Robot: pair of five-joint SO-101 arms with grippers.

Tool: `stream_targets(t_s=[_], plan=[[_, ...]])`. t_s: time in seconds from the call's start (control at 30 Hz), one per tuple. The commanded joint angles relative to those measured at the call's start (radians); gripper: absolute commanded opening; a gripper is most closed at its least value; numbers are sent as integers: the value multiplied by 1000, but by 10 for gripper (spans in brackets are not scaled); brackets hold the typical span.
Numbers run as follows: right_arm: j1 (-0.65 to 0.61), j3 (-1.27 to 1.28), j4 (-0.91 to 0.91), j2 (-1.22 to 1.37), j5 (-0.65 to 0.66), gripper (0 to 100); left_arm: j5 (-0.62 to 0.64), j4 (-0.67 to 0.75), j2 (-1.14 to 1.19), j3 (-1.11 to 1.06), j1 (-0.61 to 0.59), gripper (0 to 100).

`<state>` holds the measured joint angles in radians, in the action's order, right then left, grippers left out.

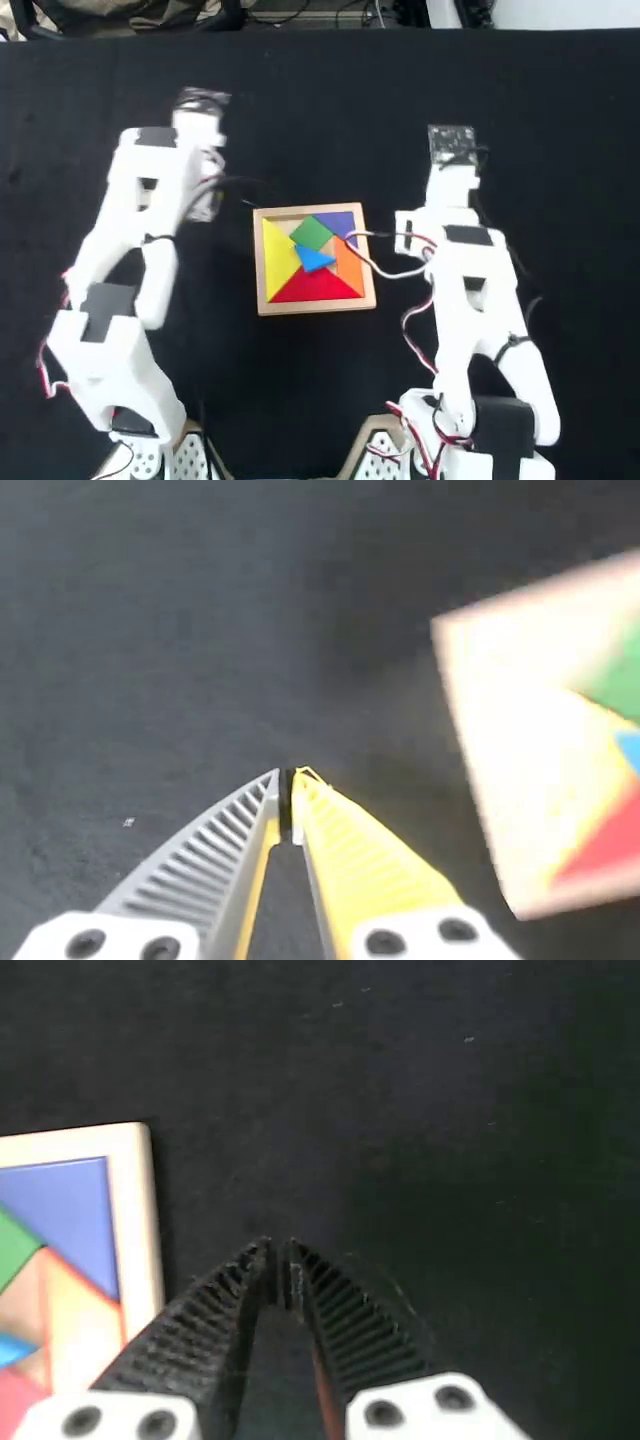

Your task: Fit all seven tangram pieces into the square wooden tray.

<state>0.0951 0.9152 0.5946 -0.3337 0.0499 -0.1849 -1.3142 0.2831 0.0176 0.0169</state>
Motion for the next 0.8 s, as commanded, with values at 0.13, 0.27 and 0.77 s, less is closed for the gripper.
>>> stream_targets(t_s=[0.13, 0.27, 0.77], plan=[[68, 27, -126, -36, -28, 11, -270, -216, -152, 87, 229, 90], [69, 19, -126, -5, -26, 11, -374, -167, -155, 7, 262, 231], [124, -96, -133, 163, -31, 11, -216, 232, -155, -263, 447, 152]])
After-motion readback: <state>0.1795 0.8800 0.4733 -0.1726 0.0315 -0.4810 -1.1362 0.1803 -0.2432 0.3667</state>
